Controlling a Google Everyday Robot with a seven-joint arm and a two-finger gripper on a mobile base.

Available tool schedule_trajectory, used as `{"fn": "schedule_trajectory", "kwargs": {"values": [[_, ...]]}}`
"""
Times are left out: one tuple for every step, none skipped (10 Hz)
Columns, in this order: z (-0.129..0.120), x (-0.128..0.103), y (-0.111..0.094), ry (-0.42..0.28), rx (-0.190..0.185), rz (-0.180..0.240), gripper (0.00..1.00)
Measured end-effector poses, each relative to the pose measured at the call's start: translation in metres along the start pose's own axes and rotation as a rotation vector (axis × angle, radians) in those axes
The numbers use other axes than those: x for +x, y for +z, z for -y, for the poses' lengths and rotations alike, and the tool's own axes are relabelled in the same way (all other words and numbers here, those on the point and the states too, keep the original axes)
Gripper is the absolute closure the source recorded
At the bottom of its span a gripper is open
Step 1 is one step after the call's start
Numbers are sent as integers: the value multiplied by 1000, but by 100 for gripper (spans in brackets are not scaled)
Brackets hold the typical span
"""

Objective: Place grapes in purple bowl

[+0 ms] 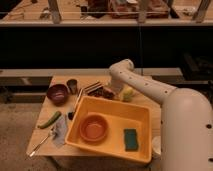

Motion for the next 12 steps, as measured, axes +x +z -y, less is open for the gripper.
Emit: {"fn": "schedule_trajectory", "kwargs": {"values": [[5, -3, 2, 4, 0, 6, 20], [4, -3, 6, 9, -4, 8, 20], [4, -3, 14, 17, -6, 12, 20], [6, -5, 20, 18, -8, 13, 20], [10, -6, 25, 18, -9, 14, 20], [13, -5, 34, 22, -13, 14, 20], [13, -1, 43, 24, -25, 13, 22], [12, 1, 48, 25, -34, 22, 30], [13, 2, 52, 27, -40, 30, 36], [15, 2, 57, 28, -47, 50, 48], [15, 2, 59, 28, -54, 72, 59], [14, 2, 60, 28, -58, 88, 66]]}}
